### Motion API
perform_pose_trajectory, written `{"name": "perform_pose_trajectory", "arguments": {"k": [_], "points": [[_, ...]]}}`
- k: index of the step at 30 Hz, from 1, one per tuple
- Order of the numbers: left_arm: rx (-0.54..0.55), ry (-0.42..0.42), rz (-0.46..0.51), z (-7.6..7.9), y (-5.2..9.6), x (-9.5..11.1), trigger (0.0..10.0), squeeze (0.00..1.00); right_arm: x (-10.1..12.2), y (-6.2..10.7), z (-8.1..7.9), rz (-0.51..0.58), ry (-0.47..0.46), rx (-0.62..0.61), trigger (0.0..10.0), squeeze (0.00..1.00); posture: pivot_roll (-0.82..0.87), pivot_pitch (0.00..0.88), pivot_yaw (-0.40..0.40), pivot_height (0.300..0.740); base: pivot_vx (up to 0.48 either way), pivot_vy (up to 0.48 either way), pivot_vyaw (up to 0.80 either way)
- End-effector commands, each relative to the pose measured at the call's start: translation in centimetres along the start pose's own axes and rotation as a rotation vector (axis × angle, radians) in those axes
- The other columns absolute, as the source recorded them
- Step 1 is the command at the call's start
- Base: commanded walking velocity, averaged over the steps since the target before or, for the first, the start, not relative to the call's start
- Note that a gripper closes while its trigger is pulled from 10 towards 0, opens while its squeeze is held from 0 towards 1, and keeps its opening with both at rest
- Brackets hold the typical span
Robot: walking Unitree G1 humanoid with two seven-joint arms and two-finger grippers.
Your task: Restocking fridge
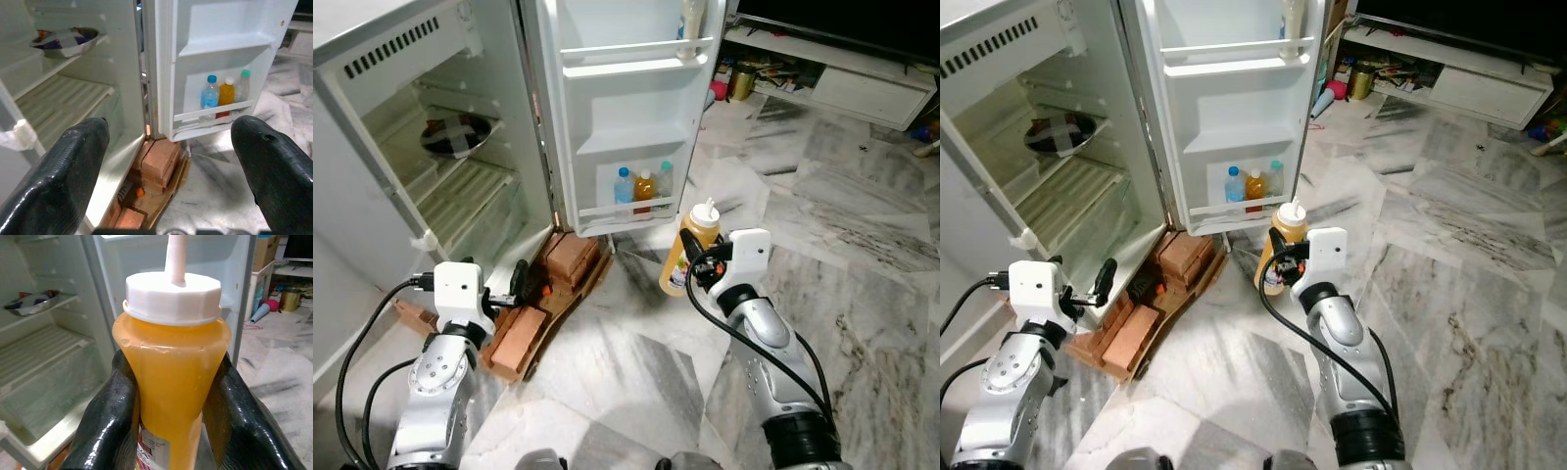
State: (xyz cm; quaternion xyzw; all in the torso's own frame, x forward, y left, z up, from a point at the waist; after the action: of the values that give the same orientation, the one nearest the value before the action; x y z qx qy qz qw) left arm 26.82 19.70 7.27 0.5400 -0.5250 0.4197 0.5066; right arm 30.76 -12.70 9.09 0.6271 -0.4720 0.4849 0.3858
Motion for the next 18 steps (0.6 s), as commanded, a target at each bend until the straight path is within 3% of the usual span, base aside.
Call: {"name": "perform_pose_trajectory", "arguments": {"k": [1,8,13,18], "points": [[-0.009,0.003,0.016,0.17,-0.01,0.34,10.0,0.0,0.71,-0.12,0.07,0.026,-0.006,-0.004,10.0,0.0,0.01,0.047,-0.04,0.74,0.266,0.0,0.0],[-0.014,0.008,0.026,0.31,-0.2,0.52,10.0,0.0,0.78,-0.17,-0.23,0.028,0.017,0.027,10.0,0.0,0.01,0.044,-0.041,0.74,0.395,0.0,0.0],[-0.017,0.009,0.027,0.35,-0.25,0.54,10.0,0.0,0.85,-0.24,-0.23,0.03,0.013,0.023,10.0,0.0,0.0,0.043,-0.04,0.74,0.414,0.0,0.62],[-0.017,0.006,0.027,0.32,-0.32,0.57,10.0,0.0,0.78,-0.29,-0.26,0.026,0.008,0.024,10.0,0.0,0.0,0.043,-0.039,0.74,0.409,0.0,0.0]]}}
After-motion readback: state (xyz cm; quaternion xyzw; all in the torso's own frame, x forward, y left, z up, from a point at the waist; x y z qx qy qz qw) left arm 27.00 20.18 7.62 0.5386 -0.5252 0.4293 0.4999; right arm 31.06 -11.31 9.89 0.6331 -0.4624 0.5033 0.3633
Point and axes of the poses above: a point about 5 cm out from each wrist's last joint towards the gripper, its own y axis pointing back from the gripper into the wrist, its own x axis along the axis of the wrist's last joint, z = x × y, the point moved 2 cm from there along -y, pointing out of the wrist towards the gripper, and after that the axes turned 6 degrees about -y, right-handed, at the moved point
